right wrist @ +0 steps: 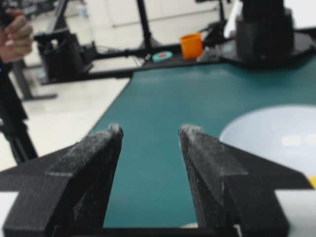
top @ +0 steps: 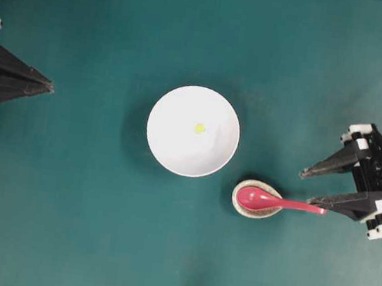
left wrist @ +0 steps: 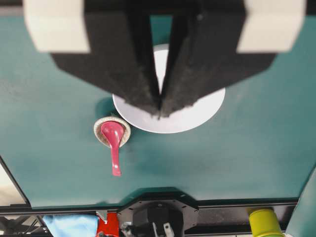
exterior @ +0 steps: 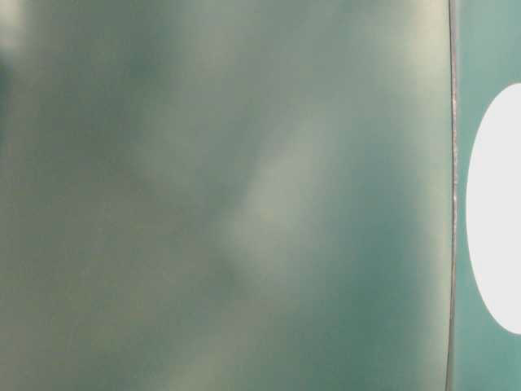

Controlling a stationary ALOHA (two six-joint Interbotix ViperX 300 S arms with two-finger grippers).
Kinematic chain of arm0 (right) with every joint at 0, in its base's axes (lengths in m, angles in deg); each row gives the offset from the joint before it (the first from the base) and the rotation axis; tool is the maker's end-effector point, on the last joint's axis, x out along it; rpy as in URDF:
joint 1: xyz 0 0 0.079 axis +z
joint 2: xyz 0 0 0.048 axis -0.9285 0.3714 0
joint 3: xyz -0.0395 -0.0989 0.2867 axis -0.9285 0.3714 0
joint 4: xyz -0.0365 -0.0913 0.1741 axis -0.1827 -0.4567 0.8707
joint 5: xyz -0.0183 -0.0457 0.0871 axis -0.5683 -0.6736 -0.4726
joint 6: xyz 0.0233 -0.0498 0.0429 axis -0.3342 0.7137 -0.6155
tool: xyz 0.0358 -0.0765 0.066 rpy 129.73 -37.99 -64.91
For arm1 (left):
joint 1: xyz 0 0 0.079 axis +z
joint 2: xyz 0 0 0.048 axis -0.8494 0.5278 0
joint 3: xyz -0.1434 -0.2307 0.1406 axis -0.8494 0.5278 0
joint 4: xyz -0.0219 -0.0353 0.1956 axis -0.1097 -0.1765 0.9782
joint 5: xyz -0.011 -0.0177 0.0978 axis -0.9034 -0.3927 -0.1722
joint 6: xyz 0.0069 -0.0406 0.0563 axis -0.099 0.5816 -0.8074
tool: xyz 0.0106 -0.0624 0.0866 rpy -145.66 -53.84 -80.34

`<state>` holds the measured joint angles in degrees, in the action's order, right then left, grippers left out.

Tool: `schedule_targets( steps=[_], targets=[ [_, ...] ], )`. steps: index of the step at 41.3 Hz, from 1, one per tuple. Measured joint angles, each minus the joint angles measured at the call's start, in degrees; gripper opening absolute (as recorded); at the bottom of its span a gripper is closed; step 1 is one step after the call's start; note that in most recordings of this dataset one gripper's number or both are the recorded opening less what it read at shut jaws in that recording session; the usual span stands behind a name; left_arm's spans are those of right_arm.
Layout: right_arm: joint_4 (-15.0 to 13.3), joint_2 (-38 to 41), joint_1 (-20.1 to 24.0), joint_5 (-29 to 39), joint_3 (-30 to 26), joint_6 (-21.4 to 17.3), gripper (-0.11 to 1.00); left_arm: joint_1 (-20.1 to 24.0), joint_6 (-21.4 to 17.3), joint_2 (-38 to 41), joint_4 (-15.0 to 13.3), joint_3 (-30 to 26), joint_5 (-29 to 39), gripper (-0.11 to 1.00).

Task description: Scoop the yellow hexagonal prism block from the bowl with a spoon using the right arm.

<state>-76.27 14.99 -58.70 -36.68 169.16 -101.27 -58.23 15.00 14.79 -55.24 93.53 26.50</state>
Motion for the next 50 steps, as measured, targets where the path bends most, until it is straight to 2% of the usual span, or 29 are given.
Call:
schedule_targets(
  steps=[6, 12, 18, 24, 28, 34, 41, 50],
  targets=[
    [4.7, 5.9, 3.3, -2.5, 0.1, 0.2, 0.56, 0.0, 0.0, 0.0, 0.0, -0.1, 0.0, 0.09],
    [11.3, 12.4, 7.7, -4.5, -0.5, 0.4, 0.56, 0.0, 0.0, 0.0, 0.1, 0.0, 0.0, 0.09],
    [19.1, 18.7, 13.7, -7.0, -1.4, 0.4, 0.56, 0.0, 0.0, 0.0, 0.0, -0.1, 0.1, 0.09],
    [30.1, 25.3, 21.3, -10.0, -2.9, 0.4, 0.56, 0.0, 0.0, 0.0, 0.0, 0.0, 0.1, 0.09],
    [35.3, 28.5, 25.7, -11.0, -4.0, 0.4, 0.56, 0.0, 0.0, 0.0, 0.1, -0.1, 0.2, 0.09],
    [38.8, 30.8, 30.0, -10.9, -4.6, 0.5, 0.56, 0.0, 0.0, 0.0, 0.0, -0.1, 0.1, 0.09],
    [40.3, 31.0, 30.3, -8.6, -4.0, 1.2, 0.56, 0.0, 0.0, 0.0, 0.0, -0.1, 0.2, 0.09],
    [42.5, 31.1, 30.4, -5.4, -3.8, 5.1, 0.56, 0.0, 0.0, 0.0, 0.1, -0.1, 0.1, 0.09]
  ],
)
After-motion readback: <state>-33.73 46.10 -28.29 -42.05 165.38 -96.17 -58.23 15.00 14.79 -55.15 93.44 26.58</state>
